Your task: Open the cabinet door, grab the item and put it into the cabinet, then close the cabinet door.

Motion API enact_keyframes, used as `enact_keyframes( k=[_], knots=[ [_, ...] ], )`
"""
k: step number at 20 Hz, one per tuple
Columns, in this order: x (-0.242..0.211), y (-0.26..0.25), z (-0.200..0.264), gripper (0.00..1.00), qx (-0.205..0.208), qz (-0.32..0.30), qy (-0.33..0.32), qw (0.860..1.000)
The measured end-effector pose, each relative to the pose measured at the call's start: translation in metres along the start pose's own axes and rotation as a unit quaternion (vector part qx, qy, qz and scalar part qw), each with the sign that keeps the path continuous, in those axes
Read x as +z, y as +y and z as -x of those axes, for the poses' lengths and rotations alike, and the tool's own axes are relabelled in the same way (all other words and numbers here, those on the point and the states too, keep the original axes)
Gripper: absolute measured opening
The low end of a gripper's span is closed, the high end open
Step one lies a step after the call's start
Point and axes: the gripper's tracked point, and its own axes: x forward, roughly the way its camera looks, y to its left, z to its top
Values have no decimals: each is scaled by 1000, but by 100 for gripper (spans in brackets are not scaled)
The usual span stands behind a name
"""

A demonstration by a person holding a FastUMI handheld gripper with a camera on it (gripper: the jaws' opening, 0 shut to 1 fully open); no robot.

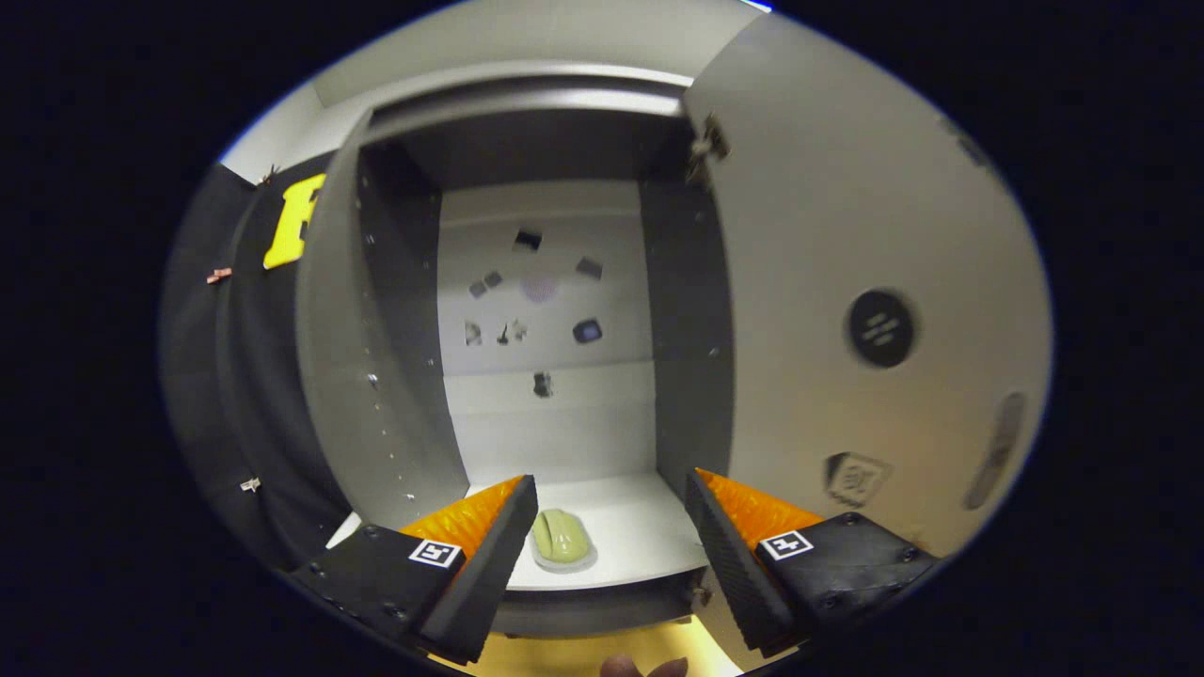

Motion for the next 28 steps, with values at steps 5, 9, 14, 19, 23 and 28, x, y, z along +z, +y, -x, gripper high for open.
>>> enact_keyframes(
  k=[5,9,14,19,23,28],
  knots=[
    [38,-26,93,99,4,-1,-57,998],
    [42,-43,165,98,16,7,-75,997],
    [39,-91,238,98,-6,25,-91,995],
    [45,-174,274,99,-74,17,-105,992],
    [41,-248,274,98,-147,15,-95,984],
    [17,-299,235,98,-177,4,-54,983]
  ],
)
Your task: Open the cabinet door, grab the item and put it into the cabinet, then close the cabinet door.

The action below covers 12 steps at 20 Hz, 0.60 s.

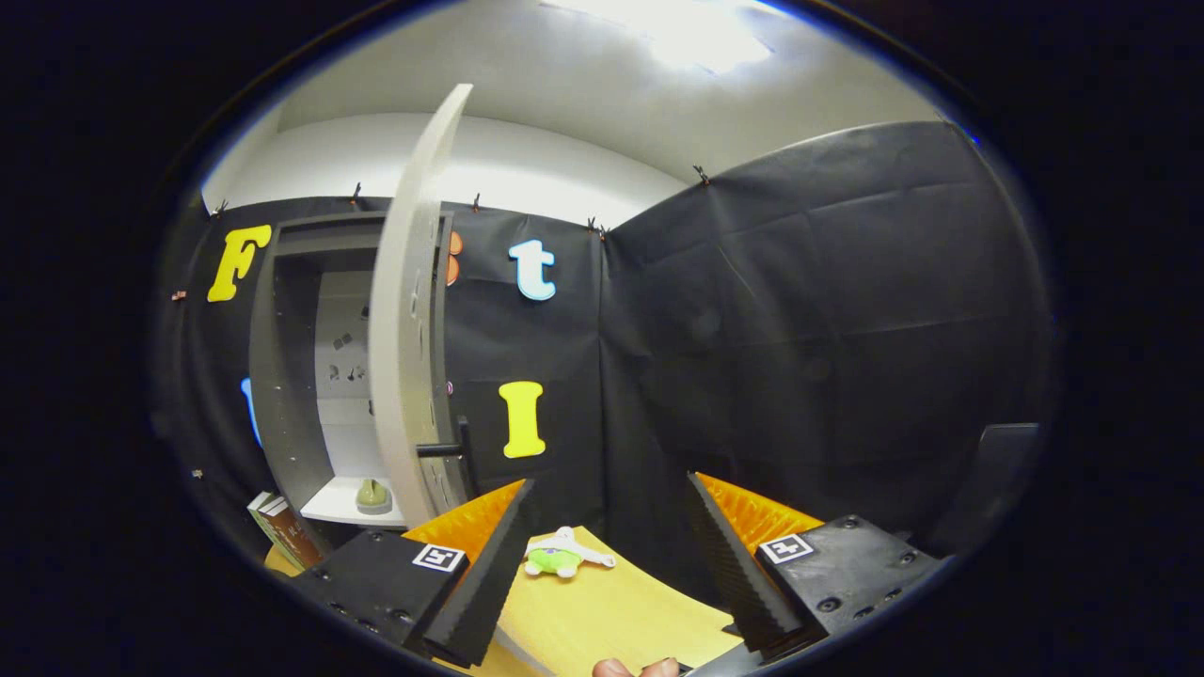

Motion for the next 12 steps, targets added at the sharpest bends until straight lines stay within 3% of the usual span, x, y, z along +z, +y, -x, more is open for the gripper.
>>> enact_keyframes(
  k=[4,12],
  knots=[
    [-25,2,-1,98,31,-8,44,999],
    [-34,21,-2,98,30,-2,45,999]
  ],
)
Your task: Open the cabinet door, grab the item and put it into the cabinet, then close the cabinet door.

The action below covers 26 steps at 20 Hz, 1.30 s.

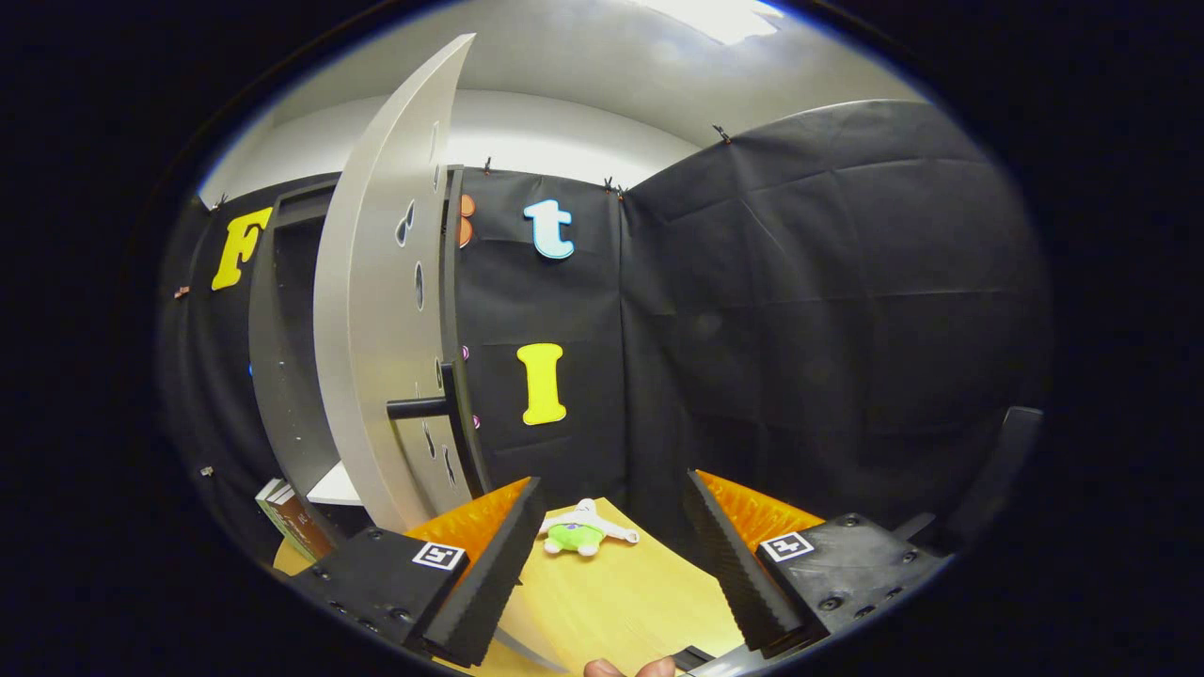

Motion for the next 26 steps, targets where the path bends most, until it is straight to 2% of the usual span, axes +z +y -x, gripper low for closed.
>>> enact_keyframes(
  k=[4,11,22,26],
  knots=[
    [-4,27,12,98,20,-16,8,1000],
    [-16,98,32,98,85,-33,23,996],
    [-34,231,41,98,187,-28,35,981],
    [-34,260,50,98,213,-29,34,976]
  ],
)
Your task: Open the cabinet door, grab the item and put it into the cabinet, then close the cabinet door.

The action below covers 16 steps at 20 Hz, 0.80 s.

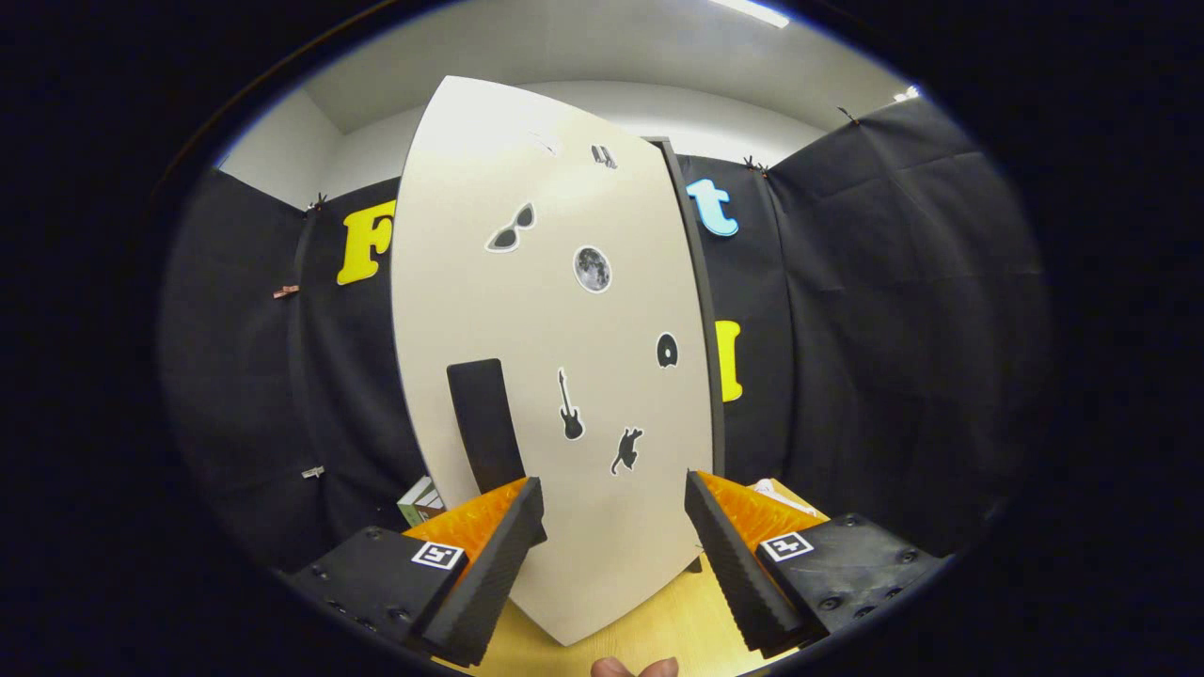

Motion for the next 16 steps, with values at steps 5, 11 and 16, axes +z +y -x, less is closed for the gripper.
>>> enact_keyframes(
  k=[5,11,16],
  knots=[
    [-5,14,0,98,10,14,7,1000],
    [-2,18,1,98,12,19,4,1000],
    [0,21,6,98,17,34,-1,999]
  ],
)
